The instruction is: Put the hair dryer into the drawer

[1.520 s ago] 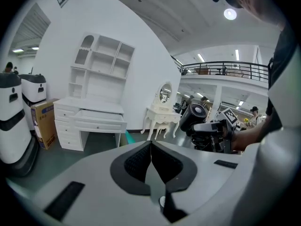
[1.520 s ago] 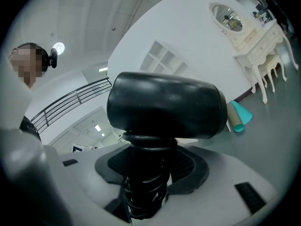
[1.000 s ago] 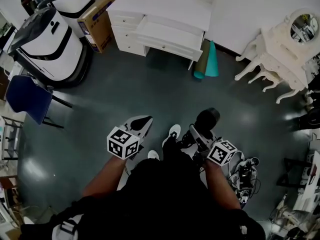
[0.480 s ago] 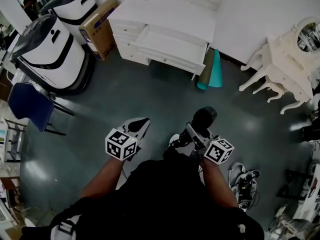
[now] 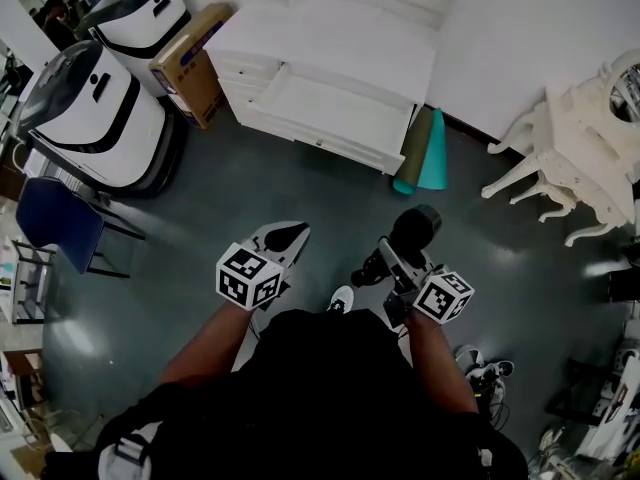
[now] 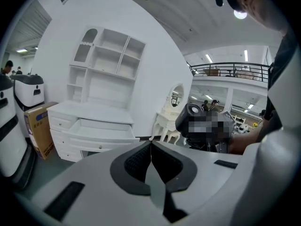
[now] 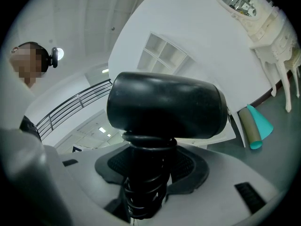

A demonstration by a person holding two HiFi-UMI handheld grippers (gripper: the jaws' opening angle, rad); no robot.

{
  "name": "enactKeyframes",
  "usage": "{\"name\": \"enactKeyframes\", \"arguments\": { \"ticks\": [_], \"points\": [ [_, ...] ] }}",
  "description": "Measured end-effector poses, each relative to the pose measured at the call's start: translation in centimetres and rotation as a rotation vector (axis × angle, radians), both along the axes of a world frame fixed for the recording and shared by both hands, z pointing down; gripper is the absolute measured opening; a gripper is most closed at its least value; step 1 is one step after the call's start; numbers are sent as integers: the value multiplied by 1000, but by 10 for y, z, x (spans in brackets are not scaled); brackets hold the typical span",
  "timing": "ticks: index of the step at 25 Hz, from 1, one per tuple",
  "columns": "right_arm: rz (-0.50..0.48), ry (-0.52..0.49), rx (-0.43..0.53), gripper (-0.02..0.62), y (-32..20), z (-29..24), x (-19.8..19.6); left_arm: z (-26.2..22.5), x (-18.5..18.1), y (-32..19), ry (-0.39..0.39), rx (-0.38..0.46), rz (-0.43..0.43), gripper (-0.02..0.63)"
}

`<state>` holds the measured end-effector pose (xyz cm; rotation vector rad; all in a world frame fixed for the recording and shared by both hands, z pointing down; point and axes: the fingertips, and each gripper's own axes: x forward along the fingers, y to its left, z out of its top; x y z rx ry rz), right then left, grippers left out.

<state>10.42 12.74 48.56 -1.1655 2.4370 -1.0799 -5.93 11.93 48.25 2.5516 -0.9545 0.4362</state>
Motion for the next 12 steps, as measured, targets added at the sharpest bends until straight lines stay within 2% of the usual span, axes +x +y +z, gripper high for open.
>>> {"name": "enactKeyframes", "arguments": {
  "ticks": [6, 12],
  "points": [
    [3, 3, -10, 218, -37, 9, 32, 1, 37, -39, -10, 5, 20, 11],
    [10, -7, -34, 218, -53, 20, 49, 11, 51, -55, -35, -24, 28, 11]
  ]
}}
